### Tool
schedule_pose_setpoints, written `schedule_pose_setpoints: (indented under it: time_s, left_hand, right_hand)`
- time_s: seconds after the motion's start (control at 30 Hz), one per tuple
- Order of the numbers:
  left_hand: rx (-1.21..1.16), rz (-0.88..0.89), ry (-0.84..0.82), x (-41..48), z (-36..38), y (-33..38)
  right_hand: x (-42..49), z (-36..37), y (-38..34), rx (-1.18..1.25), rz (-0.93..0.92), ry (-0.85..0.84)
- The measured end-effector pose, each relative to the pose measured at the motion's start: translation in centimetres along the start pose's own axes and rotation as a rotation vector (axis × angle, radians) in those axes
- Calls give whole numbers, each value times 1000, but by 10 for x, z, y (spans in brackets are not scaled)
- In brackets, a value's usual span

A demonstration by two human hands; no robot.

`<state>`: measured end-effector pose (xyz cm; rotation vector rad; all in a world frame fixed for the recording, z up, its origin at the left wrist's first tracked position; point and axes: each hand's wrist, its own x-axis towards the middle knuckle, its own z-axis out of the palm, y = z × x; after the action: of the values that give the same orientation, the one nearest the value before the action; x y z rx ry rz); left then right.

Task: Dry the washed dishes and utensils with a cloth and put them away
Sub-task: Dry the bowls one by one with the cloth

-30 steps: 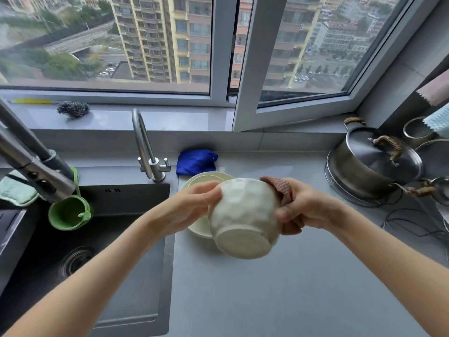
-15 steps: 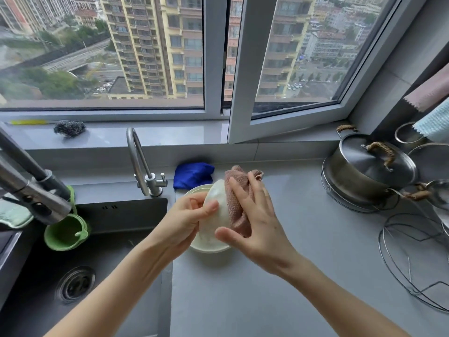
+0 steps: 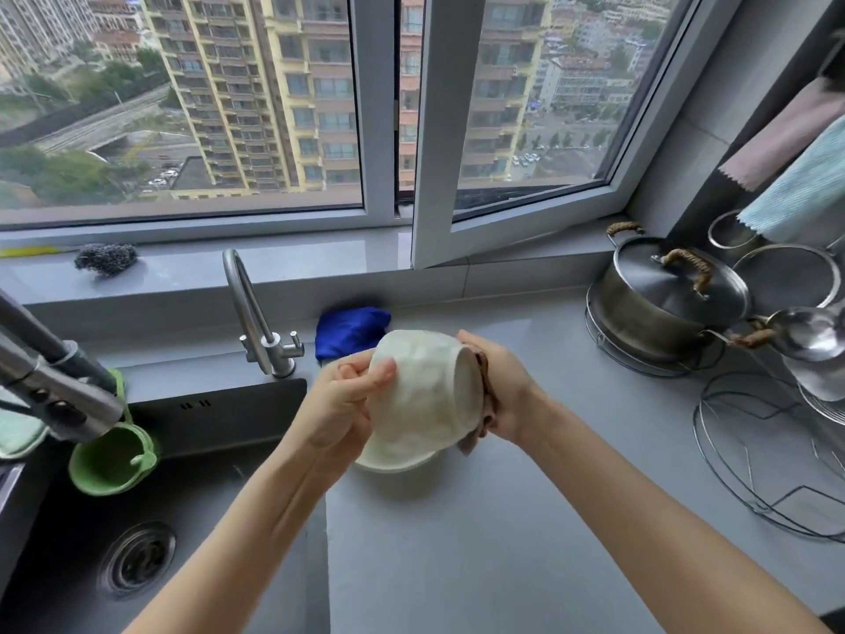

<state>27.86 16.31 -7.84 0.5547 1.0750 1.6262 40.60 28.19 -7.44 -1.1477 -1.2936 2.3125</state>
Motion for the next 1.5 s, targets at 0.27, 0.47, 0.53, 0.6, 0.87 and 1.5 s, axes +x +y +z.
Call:
schedule_pose_setpoints:
  time_s: [0.27, 0.47, 0.53, 0.6, 0.87, 1.5]
  left_hand:
    - [-69, 60, 227, 13, 32, -17]
    - [-410, -206, 121, 18, 55, -7]
    - [-486, -320, 115, 18, 60, 1]
    - [-495, -404, 125, 15, 64, 6]
    - [-495, -548, -20, -14, 85, -25]
    - [1159, 474, -568, -183, 285, -156]
  right_hand:
    - [-3, 40, 35, -18, -536, 595]
    - [-11, 23, 49, -925, -1158, 965]
    - [-20, 7, 52, -1172, -1309, 934]
    - [-34, -13, 56, -1362, -1437, 848]
    - [-106, -93, 67, -1229, -1548, 471]
    - [-381, -285, 113, -933, -330, 742]
